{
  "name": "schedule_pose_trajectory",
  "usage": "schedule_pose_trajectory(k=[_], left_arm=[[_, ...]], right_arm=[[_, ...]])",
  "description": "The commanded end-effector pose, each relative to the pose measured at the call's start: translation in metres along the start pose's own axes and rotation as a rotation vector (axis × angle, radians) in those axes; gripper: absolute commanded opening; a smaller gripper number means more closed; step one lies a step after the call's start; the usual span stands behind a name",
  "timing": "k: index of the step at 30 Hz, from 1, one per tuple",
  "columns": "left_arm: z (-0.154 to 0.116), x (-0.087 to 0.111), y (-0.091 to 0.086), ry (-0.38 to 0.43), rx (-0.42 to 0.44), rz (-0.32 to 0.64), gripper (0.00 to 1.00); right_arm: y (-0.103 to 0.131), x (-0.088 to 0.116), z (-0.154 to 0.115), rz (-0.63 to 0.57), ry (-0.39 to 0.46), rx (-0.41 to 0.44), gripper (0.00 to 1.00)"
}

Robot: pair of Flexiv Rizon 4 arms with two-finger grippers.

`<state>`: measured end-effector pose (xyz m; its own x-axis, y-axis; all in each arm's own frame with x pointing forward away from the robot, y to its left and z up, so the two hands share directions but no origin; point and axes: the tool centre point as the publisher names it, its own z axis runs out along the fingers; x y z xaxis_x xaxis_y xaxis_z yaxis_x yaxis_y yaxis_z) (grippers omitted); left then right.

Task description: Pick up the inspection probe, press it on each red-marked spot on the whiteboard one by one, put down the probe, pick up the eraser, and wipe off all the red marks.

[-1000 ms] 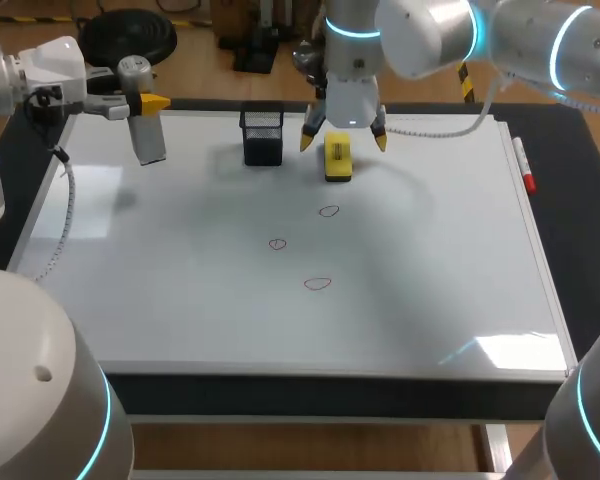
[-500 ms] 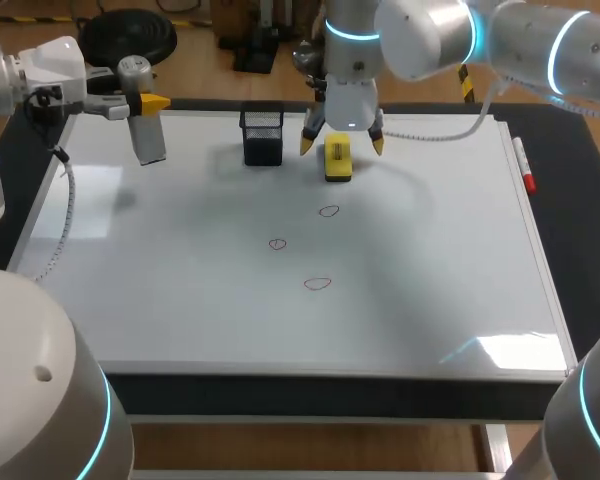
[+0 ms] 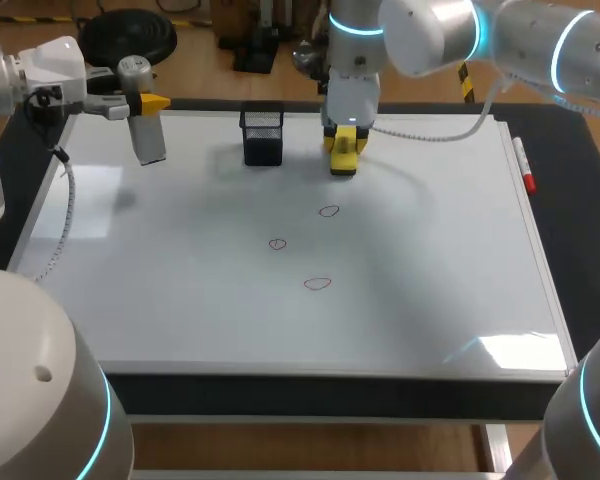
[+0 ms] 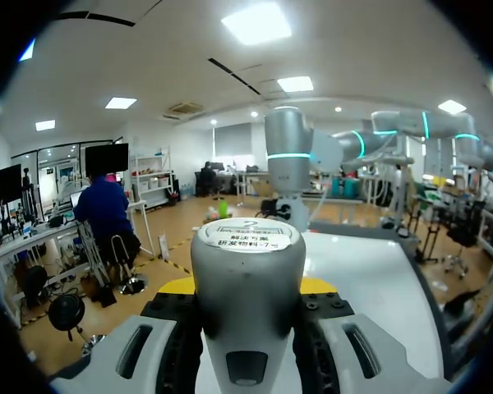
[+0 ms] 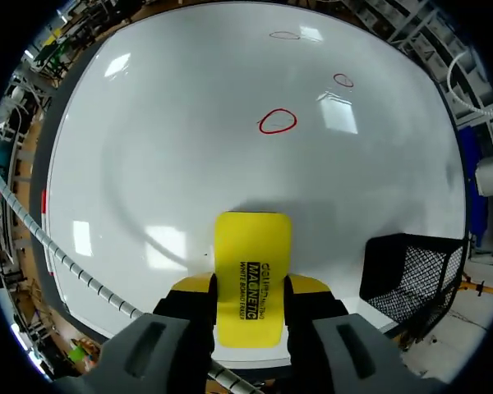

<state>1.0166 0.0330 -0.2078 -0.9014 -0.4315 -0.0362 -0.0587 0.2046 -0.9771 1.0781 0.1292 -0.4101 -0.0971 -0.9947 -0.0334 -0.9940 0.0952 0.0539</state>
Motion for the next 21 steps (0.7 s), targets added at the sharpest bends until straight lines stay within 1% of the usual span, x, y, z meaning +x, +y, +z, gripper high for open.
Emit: schedule_pose_trajectory(k=[1, 3, 7, 11, 15, 21], left_arm=[[0.0, 0.001, 0.0, -0.004, 0.003, 0.002, 0.0], [0.0, 0.001, 0.0, -0.004, 0.003, 0.002, 0.0], [0.0, 0.001, 0.0, -0.004, 0.003, 0.002, 0.0], [0.0, 0.001, 0.0, -0.004, 0.003, 0.002, 0.0], [0.0, 0.001, 0.0, -0.004, 0.003, 0.002, 0.0], [0.0, 0.001, 0.0, -0.004, 0.003, 0.002, 0.0]], right_arm=[[0.006, 0.026, -0.025, 0.106, -0.014, 0.023, 0.0], [0.005, 0.04, -0.033, 0.179, -0.034, 0.034, 0.0], [0.005, 0.069, -0.042, 0.335, -0.021, 0.055, 0.0], [0.01, 0.097, -0.046, 0.448, -0.016, 0.059, 0.0], [0.017, 0.124, -0.048, 0.528, -0.009, 0.062, 0.0], [0.035, 0.163, -0.052, 0.633, -0.003, 0.077, 0.0]])
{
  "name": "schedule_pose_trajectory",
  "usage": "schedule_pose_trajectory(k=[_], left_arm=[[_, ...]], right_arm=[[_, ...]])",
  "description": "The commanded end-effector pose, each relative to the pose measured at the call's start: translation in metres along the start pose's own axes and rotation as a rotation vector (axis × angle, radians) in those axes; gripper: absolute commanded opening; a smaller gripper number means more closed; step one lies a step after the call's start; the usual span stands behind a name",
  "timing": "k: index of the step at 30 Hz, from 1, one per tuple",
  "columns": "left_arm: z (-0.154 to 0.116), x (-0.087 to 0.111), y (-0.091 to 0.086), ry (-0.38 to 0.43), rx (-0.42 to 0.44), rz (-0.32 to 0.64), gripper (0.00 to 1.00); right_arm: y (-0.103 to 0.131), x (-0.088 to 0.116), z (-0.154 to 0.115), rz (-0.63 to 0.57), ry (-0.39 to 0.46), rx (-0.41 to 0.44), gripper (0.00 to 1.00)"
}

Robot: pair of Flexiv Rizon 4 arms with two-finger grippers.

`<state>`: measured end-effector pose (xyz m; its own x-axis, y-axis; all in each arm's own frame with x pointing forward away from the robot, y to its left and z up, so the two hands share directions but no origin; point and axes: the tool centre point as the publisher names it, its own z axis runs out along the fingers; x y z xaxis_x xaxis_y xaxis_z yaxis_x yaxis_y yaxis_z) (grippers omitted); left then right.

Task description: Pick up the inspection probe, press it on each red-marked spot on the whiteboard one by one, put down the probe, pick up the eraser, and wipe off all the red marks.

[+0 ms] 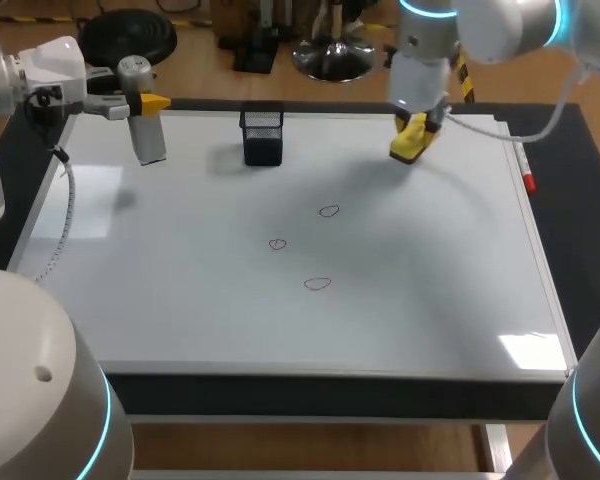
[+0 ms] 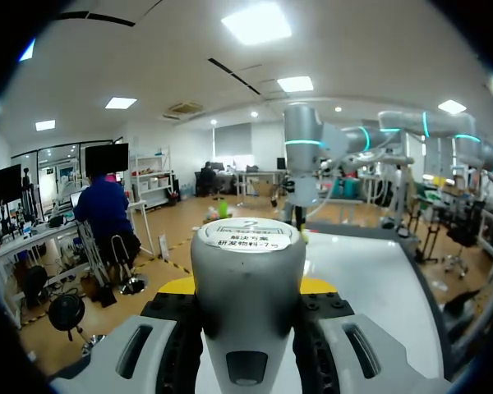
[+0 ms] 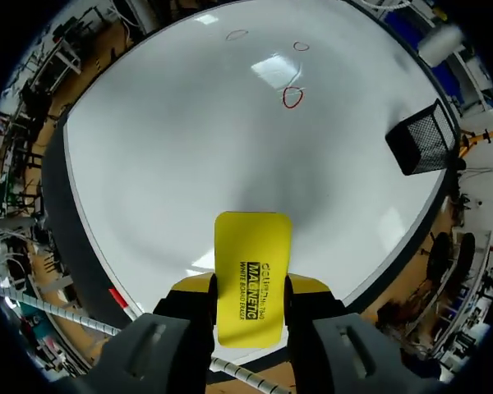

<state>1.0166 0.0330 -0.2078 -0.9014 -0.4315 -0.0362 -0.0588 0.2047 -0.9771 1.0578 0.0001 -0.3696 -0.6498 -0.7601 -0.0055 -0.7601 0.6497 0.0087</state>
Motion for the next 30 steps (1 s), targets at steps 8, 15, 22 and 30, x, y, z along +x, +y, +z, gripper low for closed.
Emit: schedule_pose_trajectory(k=[8, 15, 22, 30], left_arm=[[0.0, 0.001, 0.0, -0.004, 0.003, 0.002, 0.0], [0.0, 0.001, 0.0, -0.004, 0.003, 0.002, 0.0], [0.0, 0.001, 0.0, -0.004, 0.003, 0.002, 0.0], [0.0, 0.001, 0.0, -0.004, 0.003, 0.002, 0.0]], right_arm=[[0.0, 0.086, -0.002, 0.13, 0.002, -0.001, 0.0], [0.005, 0.107, 0.005, 0.167, 0.017, -0.015, 0.0], [0.007, 0.11, 0.006, 0.18, 0.004, -0.036, 0.0], [0.007, 0.11, 0.006, 0.18, 0.004, -0.036, 0.0]])
